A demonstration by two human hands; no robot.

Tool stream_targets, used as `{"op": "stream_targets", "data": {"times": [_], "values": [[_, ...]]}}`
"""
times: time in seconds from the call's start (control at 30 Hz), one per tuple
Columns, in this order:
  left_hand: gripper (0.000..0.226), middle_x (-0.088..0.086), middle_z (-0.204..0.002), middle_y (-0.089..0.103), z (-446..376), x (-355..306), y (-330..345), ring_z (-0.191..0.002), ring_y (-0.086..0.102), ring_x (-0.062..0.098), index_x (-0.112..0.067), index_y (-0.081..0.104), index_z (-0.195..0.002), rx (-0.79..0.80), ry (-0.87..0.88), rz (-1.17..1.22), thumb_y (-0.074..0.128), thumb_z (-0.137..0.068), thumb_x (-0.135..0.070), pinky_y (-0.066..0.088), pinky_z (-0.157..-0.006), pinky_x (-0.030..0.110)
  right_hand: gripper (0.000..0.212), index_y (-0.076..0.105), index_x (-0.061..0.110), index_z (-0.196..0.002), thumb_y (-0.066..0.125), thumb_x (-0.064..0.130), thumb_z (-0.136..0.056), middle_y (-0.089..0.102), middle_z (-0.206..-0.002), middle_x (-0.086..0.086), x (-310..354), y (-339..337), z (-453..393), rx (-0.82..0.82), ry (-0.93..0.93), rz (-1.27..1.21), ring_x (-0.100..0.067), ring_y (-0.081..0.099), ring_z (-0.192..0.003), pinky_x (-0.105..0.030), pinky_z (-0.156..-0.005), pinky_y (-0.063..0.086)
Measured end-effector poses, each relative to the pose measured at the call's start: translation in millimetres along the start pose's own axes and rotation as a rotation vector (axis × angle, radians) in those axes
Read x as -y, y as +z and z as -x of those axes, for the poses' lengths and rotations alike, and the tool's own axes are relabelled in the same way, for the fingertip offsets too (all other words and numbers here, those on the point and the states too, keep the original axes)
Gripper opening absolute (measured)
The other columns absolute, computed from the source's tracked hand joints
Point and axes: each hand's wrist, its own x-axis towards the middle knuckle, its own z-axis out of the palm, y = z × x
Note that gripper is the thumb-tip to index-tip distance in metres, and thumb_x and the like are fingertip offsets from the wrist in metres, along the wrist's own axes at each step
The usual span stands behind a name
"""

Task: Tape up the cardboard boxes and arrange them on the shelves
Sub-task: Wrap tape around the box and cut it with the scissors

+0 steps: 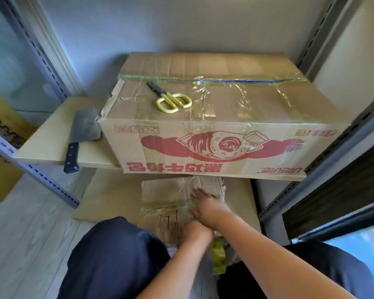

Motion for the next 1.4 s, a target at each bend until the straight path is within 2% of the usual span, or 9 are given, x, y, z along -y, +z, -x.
{"op": "stream_targets", "data": {"times": [0.1,0.23,0.43,0.73,1.0,1.13,1.2,1.33,1.4], "values": [[0.032,0.010,-0.120,0.063,43,-21,-53,-0.112,0.059,0.027,-0.013,0.060,-0.119,-0.086,0.137,0.002,0.043,-0.092,-0.017,0.046,-0.083,0.031,0.030,0.057,0.018,-0.125,0.038,0.029,-0.104,0.063,-0.126,-0.006,15,-48,31,-0.084,0.027,-0.100,-0.027,0.062,-0.112,-0.042,-0.089,0.054],[0.025,0.003,-0.089,0.075,78,-27,-123,-0.090,0.069,0.024,-0.023,0.073,-0.083,-0.269,0.354,0.308,0.049,-0.083,-0.029,0.055,-0.086,0.040,0.028,0.067,0.023,-0.099,0.043,0.036,-0.099,0.070,-0.090,0.000,34,-122,93,-0.436,-0.039,-0.271,-0.023,0.066,-0.079,-0.036,-0.068,0.056],[0.028,0.001,-0.084,0.073,114,-30,-164,-0.080,0.068,0.021,-0.022,0.069,-0.078,-0.523,0.524,0.666,0.049,-0.093,-0.009,0.053,-0.075,0.035,0.018,0.068,0.019,-0.087,0.054,0.030,-0.093,0.069,-0.080,-0.003,69,-227,122,-0.979,-0.010,-0.419,-0.025,0.065,-0.069,-0.035,-0.061,0.055],[0.023,-0.006,-0.078,0.070,127,-29,-164,-0.076,0.065,0.017,-0.024,0.066,-0.079,-0.637,0.604,0.670,0.052,-0.091,-0.010,0.045,-0.063,0.027,0.025,0.069,0.012,-0.107,0.068,0.030,-0.088,0.070,-0.103,-0.007,75,-257,68,-0.934,0.046,-0.567,-0.024,0.065,-0.092,-0.031,-0.074,0.052],[0.022,-0.010,-0.080,0.070,124,-26,-164,-0.076,0.065,0.013,-0.028,0.065,-0.082,-0.725,0.649,0.603,0.053,-0.092,-0.012,0.050,-0.069,0.031,0.022,0.068,0.010,-0.093,0.074,0.029,-0.084,0.068,-0.091,-0.008,76,-257,53,-0.815,0.133,-0.585,-0.024,0.060,-0.077,-0.027,-0.063,0.044],[0.024,-0.011,-0.085,0.069,126,-18,-151,-0.084,0.065,0.010,-0.028,0.064,-0.083,-0.638,0.671,0.584,0.050,-0.093,-0.011,0.047,-0.070,0.025,0.021,0.059,0.009,-0.072,0.070,0.020,-0.086,0.057,-0.075,-0.006,78,-277,62,-0.633,0.212,-0.434,-0.025,0.057,-0.069,-0.028,-0.057,0.043],[0.024,-0.013,-0.088,0.068,127,-11,-143,-0.087,0.065,0.009,-0.032,0.063,-0.083,-0.621,0.672,0.520,0.048,-0.093,-0.017,0.050,-0.079,0.029,0.015,0.062,0.007,-0.074,0.069,0.017,-0.084,0.058,-0.073,-0.006,76,-278,85,-0.672,0.185,-0.356,-0.025,0.058,-0.065,-0.027,-0.053,0.044],[0.021,-0.008,-0.088,0.068,120,-1,-115,-0.084,0.064,0.012,-0.026,0.062,-0.084,-0.430,0.537,0.485,0.044,-0.091,-0.017,0.049,-0.074,0.027,0.018,0.071,0.019,-0.092,0.071,0.034,-0.082,0.071,-0.081,0.003,70,-228,162,-0.947,-0.083,-0.487,-0.015,0.067,-0.069,-0.029,-0.061,0.055],[0.019,0.000,-0.077,0.064,110,5,-85,-0.064,0.059,0.016,-0.017,0.056,-0.080,-0.229,0.328,0.449,0.039,-0.088,-0.015,0.045,-0.061,0.024,0.018,0.064,0.021,-0.096,0.073,0.031,-0.083,0.069,-0.079,0.008,69,-182,189,-0.786,-0.214,-0.571,-0.007,0.065,-0.062,-0.025,-0.057,0.053]]}}
